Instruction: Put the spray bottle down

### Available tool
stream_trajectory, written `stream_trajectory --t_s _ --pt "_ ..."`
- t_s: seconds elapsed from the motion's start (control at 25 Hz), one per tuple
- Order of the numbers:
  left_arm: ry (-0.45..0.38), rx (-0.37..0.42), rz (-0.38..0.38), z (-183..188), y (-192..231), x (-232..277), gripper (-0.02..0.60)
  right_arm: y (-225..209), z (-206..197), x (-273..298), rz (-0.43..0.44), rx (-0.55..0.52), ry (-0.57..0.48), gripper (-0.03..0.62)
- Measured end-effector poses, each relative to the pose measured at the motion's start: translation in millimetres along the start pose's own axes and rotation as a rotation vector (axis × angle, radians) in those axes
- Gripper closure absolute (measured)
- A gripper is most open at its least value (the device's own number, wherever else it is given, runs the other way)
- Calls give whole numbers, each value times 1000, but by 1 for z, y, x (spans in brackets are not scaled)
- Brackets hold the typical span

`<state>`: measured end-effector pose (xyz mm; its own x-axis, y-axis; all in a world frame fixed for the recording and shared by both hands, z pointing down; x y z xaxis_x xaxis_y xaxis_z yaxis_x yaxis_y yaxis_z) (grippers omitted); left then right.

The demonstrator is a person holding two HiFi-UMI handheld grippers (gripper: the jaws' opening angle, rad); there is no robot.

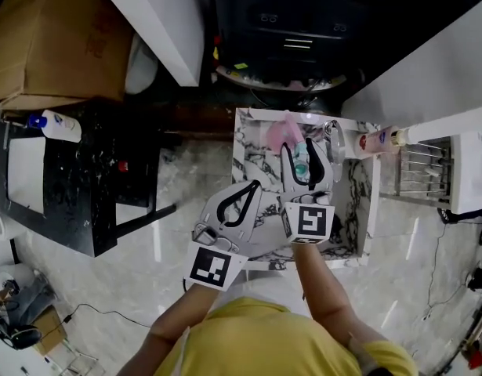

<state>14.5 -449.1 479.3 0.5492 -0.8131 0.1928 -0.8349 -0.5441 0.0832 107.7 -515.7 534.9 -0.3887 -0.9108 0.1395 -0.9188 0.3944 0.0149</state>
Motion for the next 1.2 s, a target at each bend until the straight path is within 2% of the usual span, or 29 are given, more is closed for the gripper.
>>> stream_trajectory --t_s 0.32,0.52,0.72,0.96,1.2 --pt "-55 6 -9 28 -22 -24 578 8 30 -53 -10 -8 20 413" --pt "-97 26 -9 46 -36 -47 578 16 56 -97 -27 -34 4 525" --pt "-141 45 -4 62 -46 -67 578 20 90 -134 -35 -39 -36 593" --pt "-154 86 4 77 -65 -88 578 29 121 -176 -33 -36 -68 594" --pt "-156 83 27 90 -75 -106 579 36 143 -208 -33 -60 -98 594"
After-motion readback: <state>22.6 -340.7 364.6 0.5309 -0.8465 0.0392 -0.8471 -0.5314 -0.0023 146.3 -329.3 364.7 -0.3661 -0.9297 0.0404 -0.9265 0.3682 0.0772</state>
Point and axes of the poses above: the fingertips, and each gripper's own axes: x forward along the fingers, y to its left, z out of its top, the point moved 1 cm from there along -x, backward along the fingers, and after that the axes turned 7 degrees about z, right-handed, at the moved point
